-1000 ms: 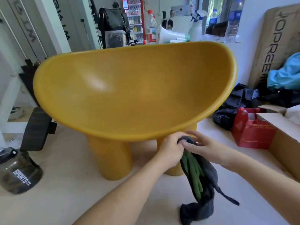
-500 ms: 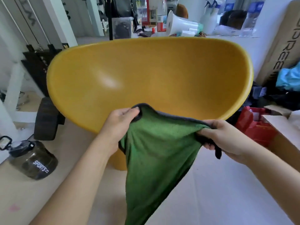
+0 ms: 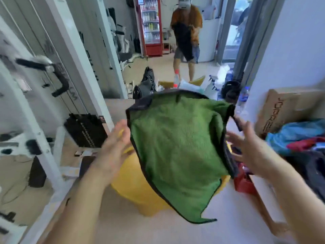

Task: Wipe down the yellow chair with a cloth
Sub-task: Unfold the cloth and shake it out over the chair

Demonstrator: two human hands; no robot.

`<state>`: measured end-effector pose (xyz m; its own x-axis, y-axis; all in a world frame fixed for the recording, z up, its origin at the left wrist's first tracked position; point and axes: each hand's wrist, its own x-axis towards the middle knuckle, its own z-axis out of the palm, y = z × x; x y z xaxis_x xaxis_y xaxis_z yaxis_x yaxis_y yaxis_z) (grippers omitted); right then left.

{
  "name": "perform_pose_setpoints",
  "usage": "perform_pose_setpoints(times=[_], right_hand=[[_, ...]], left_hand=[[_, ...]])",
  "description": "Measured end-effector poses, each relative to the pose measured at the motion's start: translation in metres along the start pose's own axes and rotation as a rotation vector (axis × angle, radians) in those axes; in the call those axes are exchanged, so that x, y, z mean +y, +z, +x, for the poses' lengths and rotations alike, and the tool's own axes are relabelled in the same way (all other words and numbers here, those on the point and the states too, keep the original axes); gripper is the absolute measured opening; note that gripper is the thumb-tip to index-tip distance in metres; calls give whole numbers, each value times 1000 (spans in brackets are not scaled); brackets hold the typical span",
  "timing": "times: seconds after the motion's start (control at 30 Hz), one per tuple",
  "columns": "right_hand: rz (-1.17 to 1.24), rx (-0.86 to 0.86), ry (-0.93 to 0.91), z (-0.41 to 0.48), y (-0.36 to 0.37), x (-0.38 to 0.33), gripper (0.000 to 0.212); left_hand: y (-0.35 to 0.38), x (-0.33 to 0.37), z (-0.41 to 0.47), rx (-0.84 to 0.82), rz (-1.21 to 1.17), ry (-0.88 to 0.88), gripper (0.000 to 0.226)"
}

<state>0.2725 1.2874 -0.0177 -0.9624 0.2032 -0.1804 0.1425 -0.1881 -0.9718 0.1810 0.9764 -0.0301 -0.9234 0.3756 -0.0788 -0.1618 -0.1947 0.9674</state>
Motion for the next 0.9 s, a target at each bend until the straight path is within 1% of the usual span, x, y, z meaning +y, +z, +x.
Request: perform_pose_setpoints(times=[0.03,0.07,0.1,0.13,0.17,0.23,0.27,0.3,0.37,0.43,0.5,0.57,0.63,0.67,0.7,0.77,0.83,0.9], right_hand=[[-31,-70,103,-3,8,13,92],[-108,-169,180,-8,17,25,73],[-160,-225,228,-12,22,36,62],[-176,-206,265,-12,21,46,64],[-140,-181,320,-13,18,51,67],[-7,-175,451,-10,7,53,62],[47,-190,503,-9,1,53,57],[45,-203,537,-7,-3,52,50],[-97,-207,545,-3,-8,67,39],[-237,-218,569,-7,-7,82,34],[-238,-301,624,-12,-6,100,40],[-164,-439,670,-18,-1,114,56],[-99,-596,657,-21,13,118,67],[-78,-640,624,-20,22,116,65],[-73,-634,583,-17,31,113,61],[-152,-525,440,-3,45,103,43],[-328,-450,268,20,47,87,29],[-492,-449,151,46,42,60,23]], left_hand=[[14,-18,-9,-6,30,-150,78],[29,-42,-18,-10,47,-317,94],[41,-64,-28,-13,69,-425,102],[53,-80,-39,-52,76,-507,93],[64,-92,-44,-67,64,-583,79],[80,-100,-54,57,7,-677,51],[82,-105,-55,128,27,-677,39],[84,-110,-56,177,33,-682,34],[96,-106,-57,202,129,-655,32],[108,-99,-58,211,165,-627,30],[115,-89,-55,282,110,-575,25],[121,-72,-50,323,9,-494,17],[123,-48,-49,329,-54,-415,11],[122,-35,-49,320,-59,-377,11],[119,-24,-48,310,-49,-352,11],[104,-6,-45,316,38,-330,17],[78,10,-40,357,214,-348,18],[40,20,-32,395,463,-349,12]])
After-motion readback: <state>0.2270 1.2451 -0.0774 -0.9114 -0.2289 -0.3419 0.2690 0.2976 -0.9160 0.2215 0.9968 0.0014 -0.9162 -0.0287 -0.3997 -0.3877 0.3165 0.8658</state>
